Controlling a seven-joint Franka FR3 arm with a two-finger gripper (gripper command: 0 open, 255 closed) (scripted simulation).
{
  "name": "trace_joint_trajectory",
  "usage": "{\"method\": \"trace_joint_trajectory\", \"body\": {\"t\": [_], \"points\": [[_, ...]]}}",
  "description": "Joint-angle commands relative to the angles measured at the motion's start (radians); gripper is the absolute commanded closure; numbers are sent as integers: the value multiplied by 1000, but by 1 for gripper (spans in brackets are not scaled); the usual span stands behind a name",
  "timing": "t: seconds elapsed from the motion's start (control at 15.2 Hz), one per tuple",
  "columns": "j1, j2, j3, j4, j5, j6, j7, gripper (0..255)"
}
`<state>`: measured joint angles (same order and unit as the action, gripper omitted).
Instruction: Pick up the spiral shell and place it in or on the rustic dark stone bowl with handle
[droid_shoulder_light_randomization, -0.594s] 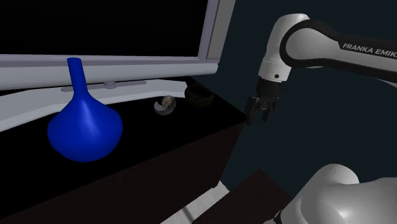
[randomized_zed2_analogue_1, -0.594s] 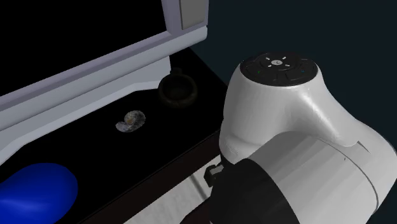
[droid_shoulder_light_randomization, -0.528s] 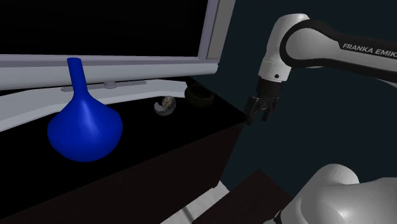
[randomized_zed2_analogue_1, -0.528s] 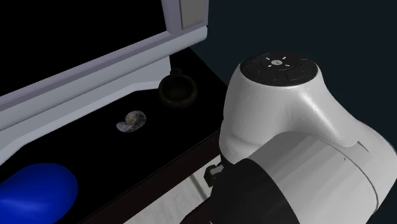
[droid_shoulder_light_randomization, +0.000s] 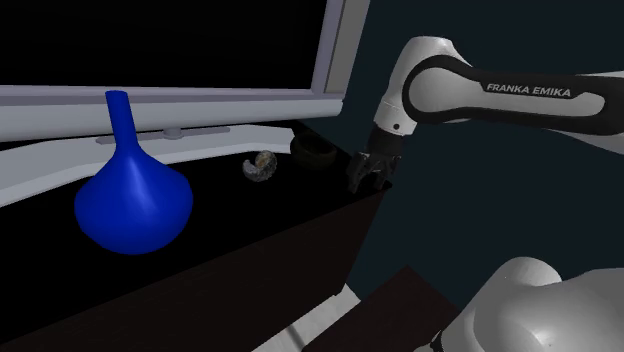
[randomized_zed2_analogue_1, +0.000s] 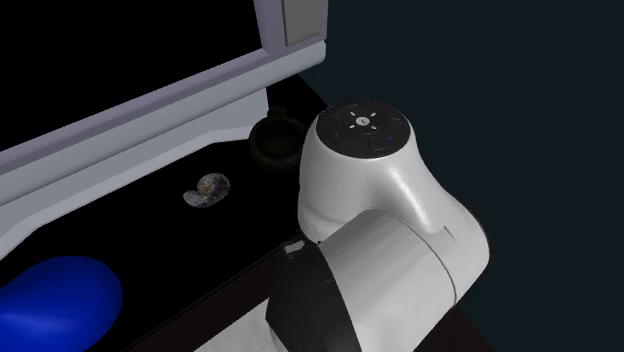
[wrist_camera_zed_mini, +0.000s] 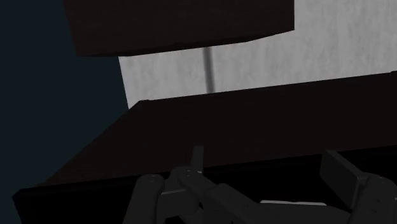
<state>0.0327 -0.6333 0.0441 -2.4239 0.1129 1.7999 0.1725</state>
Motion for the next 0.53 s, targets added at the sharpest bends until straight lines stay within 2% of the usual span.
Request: {"method": "trace_joint_trajectory", "body": {"t": [0.0, 0.46], "points": [[5, 44, 15, 3, 14, 90, 15, 0], [16, 219, 68, 58, 41, 367, 68, 0]]}}
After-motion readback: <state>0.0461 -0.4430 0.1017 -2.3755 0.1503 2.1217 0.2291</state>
